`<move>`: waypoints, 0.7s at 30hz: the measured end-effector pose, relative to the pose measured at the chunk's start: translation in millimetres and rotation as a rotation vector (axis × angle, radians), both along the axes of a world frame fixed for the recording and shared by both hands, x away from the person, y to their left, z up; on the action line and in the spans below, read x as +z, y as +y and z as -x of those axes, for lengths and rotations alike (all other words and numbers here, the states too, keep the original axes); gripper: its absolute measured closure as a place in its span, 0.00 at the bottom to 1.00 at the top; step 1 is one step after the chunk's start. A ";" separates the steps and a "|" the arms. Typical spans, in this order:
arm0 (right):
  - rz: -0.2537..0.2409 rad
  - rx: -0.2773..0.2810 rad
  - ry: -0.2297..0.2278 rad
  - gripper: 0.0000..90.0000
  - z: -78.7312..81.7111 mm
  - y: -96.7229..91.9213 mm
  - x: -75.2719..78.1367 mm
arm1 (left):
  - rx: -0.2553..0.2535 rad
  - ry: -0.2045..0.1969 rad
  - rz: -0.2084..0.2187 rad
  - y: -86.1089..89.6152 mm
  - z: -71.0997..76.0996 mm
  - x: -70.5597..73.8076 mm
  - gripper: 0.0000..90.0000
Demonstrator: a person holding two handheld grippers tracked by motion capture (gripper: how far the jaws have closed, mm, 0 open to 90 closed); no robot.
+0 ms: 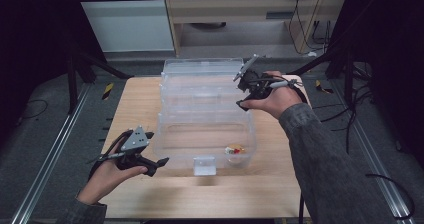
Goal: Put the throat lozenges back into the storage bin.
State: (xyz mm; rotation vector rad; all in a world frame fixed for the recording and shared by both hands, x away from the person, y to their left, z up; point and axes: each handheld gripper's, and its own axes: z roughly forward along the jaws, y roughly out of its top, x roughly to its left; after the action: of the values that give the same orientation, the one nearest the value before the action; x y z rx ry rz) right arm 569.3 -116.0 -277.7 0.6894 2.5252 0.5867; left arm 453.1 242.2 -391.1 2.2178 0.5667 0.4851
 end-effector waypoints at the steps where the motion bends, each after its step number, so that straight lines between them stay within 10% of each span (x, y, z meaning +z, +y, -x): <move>1: 0.001 0.000 -0.004 0.36 -1.4 0.6 0.9 | -0.009 0.003 -0.006 -1.2 0.3 0.1 0.04; 21: 0.019 0.030 -0.044 0.43 -22.5 12.6 14.1 | -0.110 0.025 -0.091 -24.3 5.3 -11.0 0.05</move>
State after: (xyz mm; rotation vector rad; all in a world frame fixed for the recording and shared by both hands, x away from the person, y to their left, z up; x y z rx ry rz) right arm 591.8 -103.4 -263.7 0.6256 2.5012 0.5817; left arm 447.8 217.8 -402.0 2.3305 0.4405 0.4349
